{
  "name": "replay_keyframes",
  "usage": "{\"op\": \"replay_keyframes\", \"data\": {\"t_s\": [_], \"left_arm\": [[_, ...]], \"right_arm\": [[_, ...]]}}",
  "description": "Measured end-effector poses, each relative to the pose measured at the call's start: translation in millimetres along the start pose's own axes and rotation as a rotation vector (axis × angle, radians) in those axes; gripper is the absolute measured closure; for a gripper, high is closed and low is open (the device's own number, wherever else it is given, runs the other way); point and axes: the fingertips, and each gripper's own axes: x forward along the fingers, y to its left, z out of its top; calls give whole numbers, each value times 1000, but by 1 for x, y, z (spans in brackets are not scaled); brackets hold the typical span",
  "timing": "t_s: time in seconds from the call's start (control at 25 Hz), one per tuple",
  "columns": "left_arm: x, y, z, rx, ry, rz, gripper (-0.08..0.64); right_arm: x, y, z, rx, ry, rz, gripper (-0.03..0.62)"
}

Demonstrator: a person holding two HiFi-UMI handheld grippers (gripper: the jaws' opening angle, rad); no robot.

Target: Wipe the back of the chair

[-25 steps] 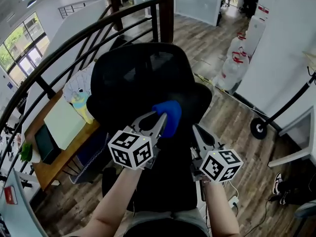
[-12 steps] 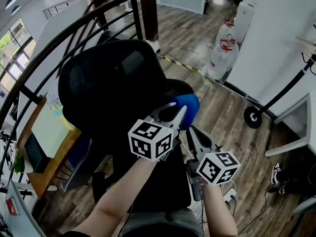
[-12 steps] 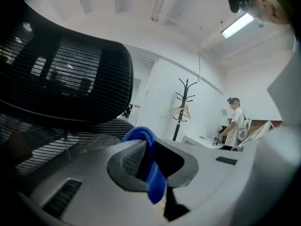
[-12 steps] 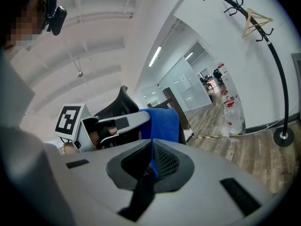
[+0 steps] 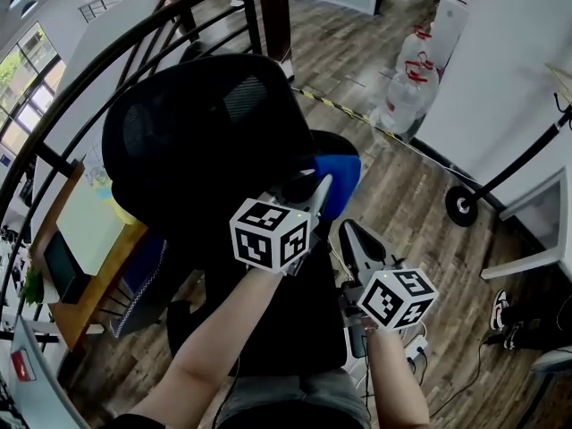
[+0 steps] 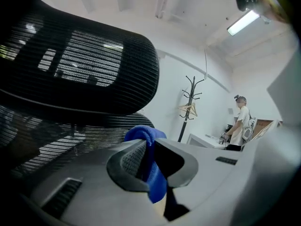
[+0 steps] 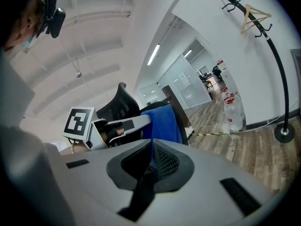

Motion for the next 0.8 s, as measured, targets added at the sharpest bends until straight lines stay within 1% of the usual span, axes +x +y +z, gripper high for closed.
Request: {"op": "replay_keyframes", "data": {"t_s": [0.16,0.4,0.8], "left_arm": [[-11,11,-3,-12,6,28,512],[-32,31,-8,-29,5,76,512],[-71,64,-4,-59,-23,151,512]], "right_arm": [[3,9,-2,0,4,12,561],[12,26,-8,-26,27,43,561],[28,52,-23,-32,70,92,561]]}}
